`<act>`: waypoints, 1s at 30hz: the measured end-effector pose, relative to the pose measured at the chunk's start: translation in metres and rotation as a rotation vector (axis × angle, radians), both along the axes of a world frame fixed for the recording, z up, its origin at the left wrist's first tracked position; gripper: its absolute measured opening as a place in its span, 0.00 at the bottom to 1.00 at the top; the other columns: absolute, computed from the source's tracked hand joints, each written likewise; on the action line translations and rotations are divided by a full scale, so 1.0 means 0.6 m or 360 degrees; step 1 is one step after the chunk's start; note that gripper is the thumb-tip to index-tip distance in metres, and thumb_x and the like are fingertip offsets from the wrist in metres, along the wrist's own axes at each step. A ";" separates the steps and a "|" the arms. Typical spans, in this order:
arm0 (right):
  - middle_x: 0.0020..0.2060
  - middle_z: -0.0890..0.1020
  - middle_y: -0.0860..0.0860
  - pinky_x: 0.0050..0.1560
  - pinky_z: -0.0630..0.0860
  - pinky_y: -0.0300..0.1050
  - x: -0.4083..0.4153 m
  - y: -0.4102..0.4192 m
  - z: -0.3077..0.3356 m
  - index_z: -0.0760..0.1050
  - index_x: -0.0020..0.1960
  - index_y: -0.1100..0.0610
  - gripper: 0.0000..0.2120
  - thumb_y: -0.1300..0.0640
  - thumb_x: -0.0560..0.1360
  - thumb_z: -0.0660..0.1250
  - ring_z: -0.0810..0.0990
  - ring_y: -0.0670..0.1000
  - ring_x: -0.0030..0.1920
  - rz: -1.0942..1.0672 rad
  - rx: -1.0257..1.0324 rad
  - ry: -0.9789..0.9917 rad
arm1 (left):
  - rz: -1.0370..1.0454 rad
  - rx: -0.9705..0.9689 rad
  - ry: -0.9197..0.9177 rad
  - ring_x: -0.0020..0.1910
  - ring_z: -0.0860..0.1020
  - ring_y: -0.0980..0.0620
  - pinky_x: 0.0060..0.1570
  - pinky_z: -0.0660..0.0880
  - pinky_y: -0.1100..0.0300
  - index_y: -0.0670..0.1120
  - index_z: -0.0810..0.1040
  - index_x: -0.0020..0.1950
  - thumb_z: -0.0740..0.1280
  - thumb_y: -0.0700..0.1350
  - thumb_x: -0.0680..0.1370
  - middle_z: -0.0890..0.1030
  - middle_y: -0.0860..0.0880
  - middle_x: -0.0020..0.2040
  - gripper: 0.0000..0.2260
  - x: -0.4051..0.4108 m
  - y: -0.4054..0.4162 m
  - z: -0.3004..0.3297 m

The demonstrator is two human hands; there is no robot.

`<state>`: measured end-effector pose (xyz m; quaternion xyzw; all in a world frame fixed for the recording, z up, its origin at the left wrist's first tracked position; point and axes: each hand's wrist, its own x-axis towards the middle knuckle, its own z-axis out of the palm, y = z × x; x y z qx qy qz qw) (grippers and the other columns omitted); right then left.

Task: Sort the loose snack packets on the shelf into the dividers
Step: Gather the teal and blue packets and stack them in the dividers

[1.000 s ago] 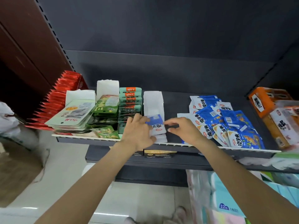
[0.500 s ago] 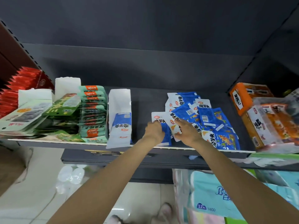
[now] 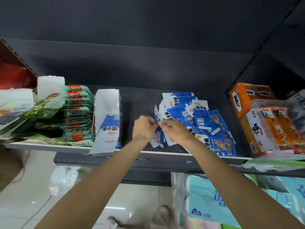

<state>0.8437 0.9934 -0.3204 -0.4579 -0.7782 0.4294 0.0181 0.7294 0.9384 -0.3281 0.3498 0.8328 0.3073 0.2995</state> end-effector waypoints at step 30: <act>0.44 0.83 0.46 0.47 0.74 0.28 -0.203 -0.131 0.050 0.83 0.50 0.58 0.08 0.65 0.72 0.69 0.80 0.44 0.45 0.0147 0.0431 0.0458 | -0.0968 0.0302 0.1143 0.49 0.73 0.48 0.50 0.72 0.58 0.46 0.81 0.51 0.62 0.43 0.80 0.82 0.49 0.47 0.08 -0.279 -0.222 0.078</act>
